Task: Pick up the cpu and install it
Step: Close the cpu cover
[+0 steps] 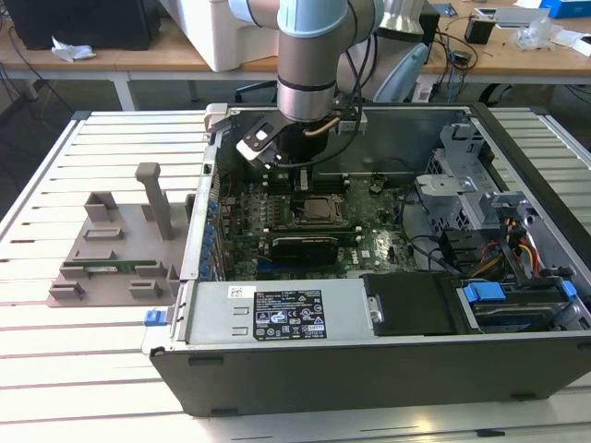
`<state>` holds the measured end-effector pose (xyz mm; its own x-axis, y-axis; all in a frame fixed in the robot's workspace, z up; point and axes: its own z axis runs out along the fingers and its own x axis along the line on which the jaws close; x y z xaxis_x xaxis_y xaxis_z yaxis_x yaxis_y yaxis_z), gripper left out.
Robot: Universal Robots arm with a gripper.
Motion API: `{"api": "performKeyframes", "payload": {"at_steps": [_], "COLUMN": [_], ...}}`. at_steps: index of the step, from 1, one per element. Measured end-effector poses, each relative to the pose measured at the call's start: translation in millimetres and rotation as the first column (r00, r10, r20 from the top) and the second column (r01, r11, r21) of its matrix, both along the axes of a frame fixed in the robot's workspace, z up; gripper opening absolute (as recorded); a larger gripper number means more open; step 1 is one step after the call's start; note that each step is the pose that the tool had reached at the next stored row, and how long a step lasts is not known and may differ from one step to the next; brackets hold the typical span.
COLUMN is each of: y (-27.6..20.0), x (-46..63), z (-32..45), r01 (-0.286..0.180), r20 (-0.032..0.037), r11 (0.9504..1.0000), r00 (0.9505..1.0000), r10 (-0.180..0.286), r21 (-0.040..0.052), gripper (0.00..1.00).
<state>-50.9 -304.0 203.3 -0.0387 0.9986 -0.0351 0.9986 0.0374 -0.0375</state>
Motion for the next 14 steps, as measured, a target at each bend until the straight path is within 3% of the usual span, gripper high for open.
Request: {"api": "performKeyframes", "payload": {"at_steps": [8, 14], "y": [0.1, 0.0], "x": [9.7, 20.3], "z": [3.0, 10.7], "r01": [-0.001, 0.0], "r20": [0.0007, -0.0002], "r11": [1.0, 1.0], "r00": [1.0, 1.0], "r10": [0.001, 0.0], "r21": [0.0004, 0.0001], "gripper": [0.11, 0.11]}}
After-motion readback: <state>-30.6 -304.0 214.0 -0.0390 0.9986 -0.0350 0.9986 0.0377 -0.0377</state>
